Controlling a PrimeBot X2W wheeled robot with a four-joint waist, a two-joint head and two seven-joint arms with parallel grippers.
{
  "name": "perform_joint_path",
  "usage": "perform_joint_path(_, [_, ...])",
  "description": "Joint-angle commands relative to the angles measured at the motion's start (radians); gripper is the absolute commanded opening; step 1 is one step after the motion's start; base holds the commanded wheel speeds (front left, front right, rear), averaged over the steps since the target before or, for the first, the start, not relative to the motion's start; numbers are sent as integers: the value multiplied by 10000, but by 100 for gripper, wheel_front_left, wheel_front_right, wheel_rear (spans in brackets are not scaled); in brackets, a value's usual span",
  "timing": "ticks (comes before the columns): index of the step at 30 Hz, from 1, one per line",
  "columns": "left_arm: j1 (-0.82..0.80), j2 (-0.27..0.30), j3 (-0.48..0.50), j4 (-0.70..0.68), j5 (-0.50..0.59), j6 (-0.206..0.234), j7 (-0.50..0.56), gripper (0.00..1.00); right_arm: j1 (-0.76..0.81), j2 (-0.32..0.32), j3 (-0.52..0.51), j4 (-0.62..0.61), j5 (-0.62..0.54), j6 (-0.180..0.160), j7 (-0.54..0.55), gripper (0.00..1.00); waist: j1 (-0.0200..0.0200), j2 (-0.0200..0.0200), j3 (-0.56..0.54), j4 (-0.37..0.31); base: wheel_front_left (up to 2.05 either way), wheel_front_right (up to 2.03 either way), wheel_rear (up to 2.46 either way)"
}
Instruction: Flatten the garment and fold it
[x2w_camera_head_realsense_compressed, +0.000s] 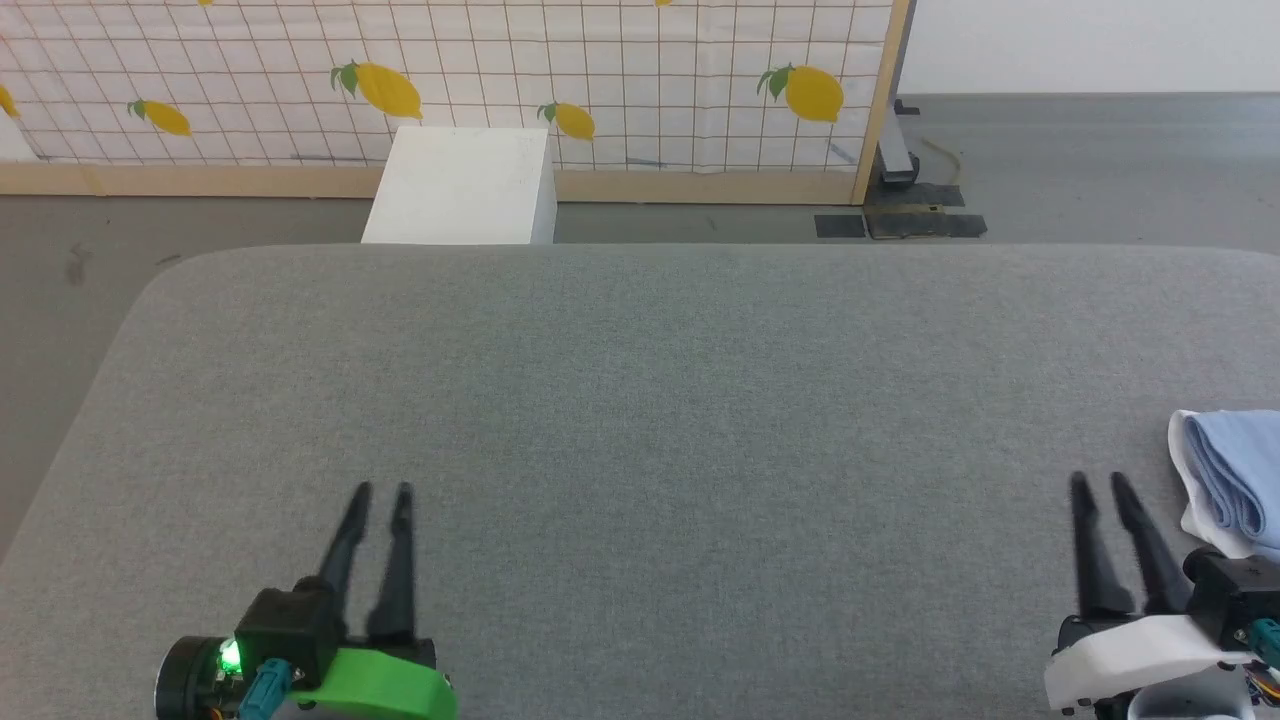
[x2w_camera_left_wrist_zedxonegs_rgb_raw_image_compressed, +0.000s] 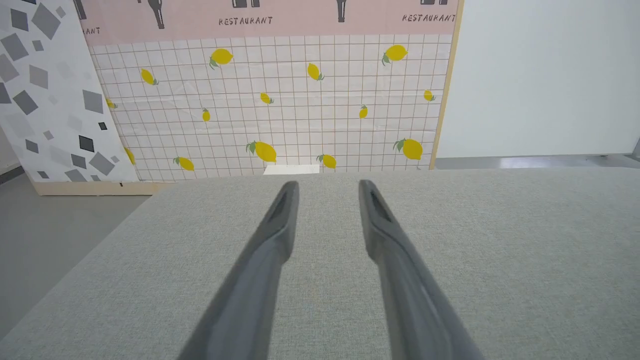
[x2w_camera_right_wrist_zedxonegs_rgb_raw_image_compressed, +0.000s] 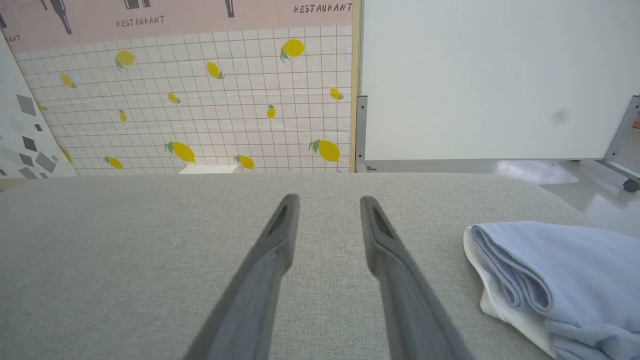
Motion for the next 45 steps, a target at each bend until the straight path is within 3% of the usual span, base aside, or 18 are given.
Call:
perform_joint_path(1, [-1,-3,4,-1,-9,-3,3,0,-1,0,2,-3,-1,2,2,0,1,0,0,0,0,0,0])
perform_joint_path(45, [-205,-893,1057,172,1093,-699,882,0,-158,7,546,-407,-245,-5,680,0,1,0,33,-26,0,0,0])
